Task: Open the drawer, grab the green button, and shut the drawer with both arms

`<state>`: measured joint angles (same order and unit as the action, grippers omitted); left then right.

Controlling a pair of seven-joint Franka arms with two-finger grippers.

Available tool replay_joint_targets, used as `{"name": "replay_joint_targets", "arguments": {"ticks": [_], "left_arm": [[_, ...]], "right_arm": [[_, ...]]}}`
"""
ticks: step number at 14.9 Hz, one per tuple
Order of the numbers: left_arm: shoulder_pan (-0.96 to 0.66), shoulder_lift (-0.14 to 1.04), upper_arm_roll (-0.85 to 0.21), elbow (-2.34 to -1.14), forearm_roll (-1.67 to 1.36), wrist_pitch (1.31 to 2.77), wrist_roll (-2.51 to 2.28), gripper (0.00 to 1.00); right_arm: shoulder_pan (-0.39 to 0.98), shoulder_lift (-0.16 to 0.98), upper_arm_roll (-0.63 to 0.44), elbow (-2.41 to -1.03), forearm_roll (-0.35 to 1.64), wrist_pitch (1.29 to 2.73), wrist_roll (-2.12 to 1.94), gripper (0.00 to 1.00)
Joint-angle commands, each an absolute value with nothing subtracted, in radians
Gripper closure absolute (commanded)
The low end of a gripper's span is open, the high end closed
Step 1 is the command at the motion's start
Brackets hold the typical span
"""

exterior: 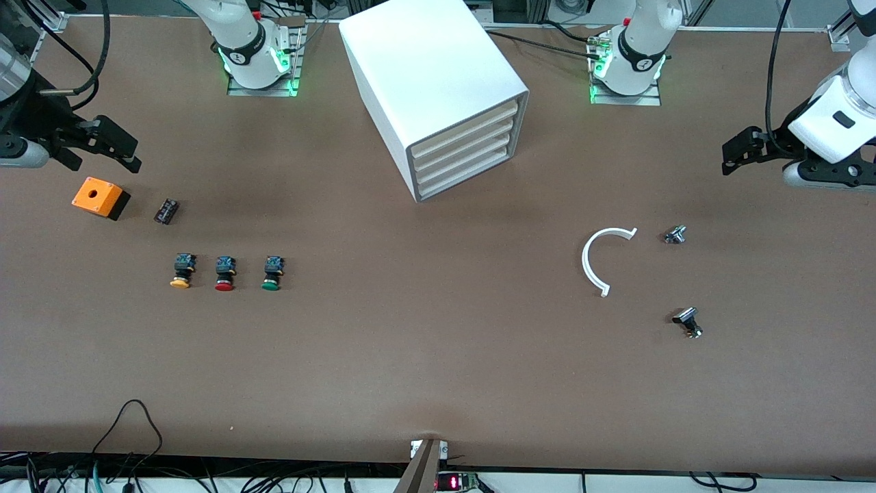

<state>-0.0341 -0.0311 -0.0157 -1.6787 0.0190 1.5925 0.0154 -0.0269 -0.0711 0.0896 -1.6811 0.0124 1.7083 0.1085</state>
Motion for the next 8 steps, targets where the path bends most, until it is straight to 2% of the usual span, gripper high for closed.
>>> {"name": "replay_joint_targets", "arguments": {"ticks": [1, 8], "left_arm": [[-0.038, -0.051, -0.020, -1.689, 0.040, 1.577, 0.031, 0.00], [-0.040, -0.038, -0.021, -1.674, 0.037, 1.580, 0.031, 0.00]], "right_arm": [[-0.038, -0.054, 0.097, -1.644, 0.005, 1.683, 0.103, 0.01], [-0.037, -0.054, 0.097, -1.644, 0.003, 1.684, 0.104, 0.01]]}}
